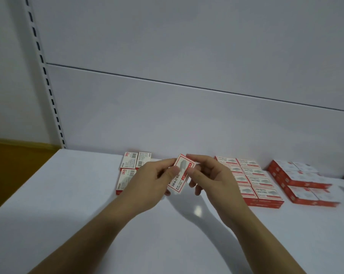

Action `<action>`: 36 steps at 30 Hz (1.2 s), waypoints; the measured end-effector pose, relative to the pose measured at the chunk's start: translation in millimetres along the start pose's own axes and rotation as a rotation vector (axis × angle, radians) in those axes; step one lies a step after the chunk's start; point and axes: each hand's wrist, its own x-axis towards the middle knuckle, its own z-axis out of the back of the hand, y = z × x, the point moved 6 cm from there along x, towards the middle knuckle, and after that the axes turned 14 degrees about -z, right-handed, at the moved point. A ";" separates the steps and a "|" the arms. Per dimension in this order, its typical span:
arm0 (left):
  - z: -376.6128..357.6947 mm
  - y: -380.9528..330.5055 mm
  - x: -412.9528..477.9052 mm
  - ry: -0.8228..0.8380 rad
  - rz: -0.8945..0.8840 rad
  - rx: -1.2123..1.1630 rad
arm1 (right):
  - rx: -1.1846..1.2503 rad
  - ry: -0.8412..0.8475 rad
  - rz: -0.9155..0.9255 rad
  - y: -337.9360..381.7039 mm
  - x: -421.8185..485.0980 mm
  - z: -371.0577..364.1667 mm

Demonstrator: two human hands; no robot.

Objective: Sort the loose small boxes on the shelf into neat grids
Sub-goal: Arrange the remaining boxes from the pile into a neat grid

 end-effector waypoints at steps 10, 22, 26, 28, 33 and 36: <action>7.6 2.2 -0.9 -0.022 0.036 -0.047 | 0.276 -0.038 -0.154 -12.2 1.4 0.6; 16.7 -4.6 1.0 -0.041 -0.237 0.460 | -0.177 -0.170 -0.017 -10.6 2.1 4.5; 17.2 -7.8 0.6 -0.062 -0.275 0.506 | -0.484 -0.302 0.199 2.5 -2.5 0.8; 16.6 -11.7 0.1 -0.045 -0.309 0.570 | -0.598 -0.311 0.266 9.2 -2.6 -0.2; 14.1 -28.1 1.6 -0.050 -0.377 0.678 | -0.859 -0.293 0.446 40.6 -8.6 8.2; 0.5 -37.0 1.6 -0.016 -0.397 0.708 | -0.987 -0.280 0.494 47.1 -15.6 22.6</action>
